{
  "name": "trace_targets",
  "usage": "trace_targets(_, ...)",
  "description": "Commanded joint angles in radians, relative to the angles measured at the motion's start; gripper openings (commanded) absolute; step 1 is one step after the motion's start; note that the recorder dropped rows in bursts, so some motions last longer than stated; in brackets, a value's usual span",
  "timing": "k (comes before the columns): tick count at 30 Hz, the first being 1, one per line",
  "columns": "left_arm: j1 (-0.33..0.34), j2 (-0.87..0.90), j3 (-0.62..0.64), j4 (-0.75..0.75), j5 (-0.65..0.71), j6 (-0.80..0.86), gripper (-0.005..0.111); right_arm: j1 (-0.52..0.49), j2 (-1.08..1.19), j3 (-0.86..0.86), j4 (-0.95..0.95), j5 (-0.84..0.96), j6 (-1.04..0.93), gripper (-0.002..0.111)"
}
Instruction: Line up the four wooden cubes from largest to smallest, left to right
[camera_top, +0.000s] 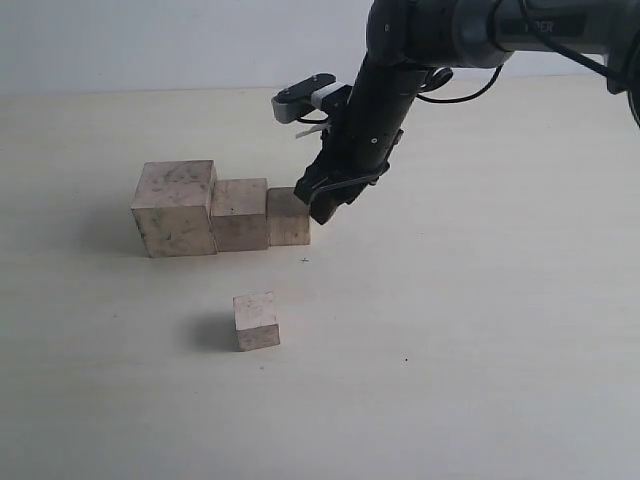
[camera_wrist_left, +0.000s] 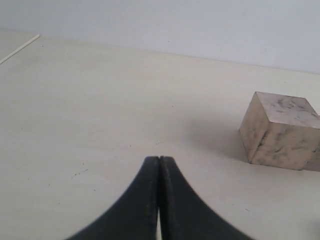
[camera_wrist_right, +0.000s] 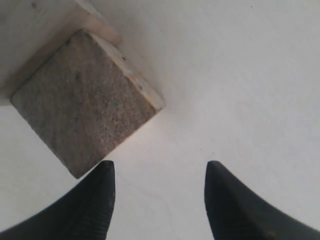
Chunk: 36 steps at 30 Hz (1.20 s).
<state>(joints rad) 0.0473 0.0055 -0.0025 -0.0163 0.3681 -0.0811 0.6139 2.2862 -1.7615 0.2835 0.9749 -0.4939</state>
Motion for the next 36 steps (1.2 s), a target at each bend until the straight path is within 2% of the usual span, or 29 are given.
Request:
trace_targets(1,0.002,-0.006,0.002,-0.006,-0.009,-0.003,0.000,0.002,-0.037,0.000,-0.056,0.077,0.073,0.052)
trace_targets(6,0.002,-0.006,0.002,-0.006,-0.009,-0.003,0.000,0.002,-0.118,0.000,-0.073,0.220,0.194,0.052)
trace_targets(9,0.002,-0.006,0.002,-0.006,-0.009,-0.003,0.000,0.002,-0.172,0.000,0.019,0.246,0.263,0.051)
trace_targets(15,0.002,-0.006,0.002,-0.006,-0.009,-0.003,0.000,0.002,-0.240,0.000,0.303,0.246,0.239,0.051)
trace_targets(18,0.002,-0.006,0.002,-0.006,-0.009,-0.003,0.000,0.008,-0.247,0.000,0.385,0.246,0.228,0.041)
trace_targets(19,0.002,-0.006,0.002,-0.006,-0.009,-0.003,0.000,0.021,-0.250,0.000,0.393,0.246,0.230,0.032)
trace_targets(23,0.002,-0.006,0.002,-0.006,-0.009,-0.003,0.000,0.097,-0.250,0.005,0.393,0.246,0.255,0.002)
trace_targets(26,0.002,-0.006,0.002,-0.006,-0.009,-0.003,0.000,0.174,-0.252,0.029,0.346,0.246,0.317,0.000)
trace_targets(29,0.002,-0.006,0.002,-0.006,-0.009,-0.003,0.000,0.252,-0.272,0.074,0.189,0.233,0.428,0.000)
trace_targets(33,0.002,-0.006,0.002,-0.006,-0.009,-0.003,0.000,0.330,-0.315,0.160,-0.024,0.115,0.610,0.000)
trace_targets(36,0.002,-0.006,0.002,-0.006,-0.009,-0.003,0.000,0.357,-0.319,0.212,-0.041,0.096,0.656,0.000)
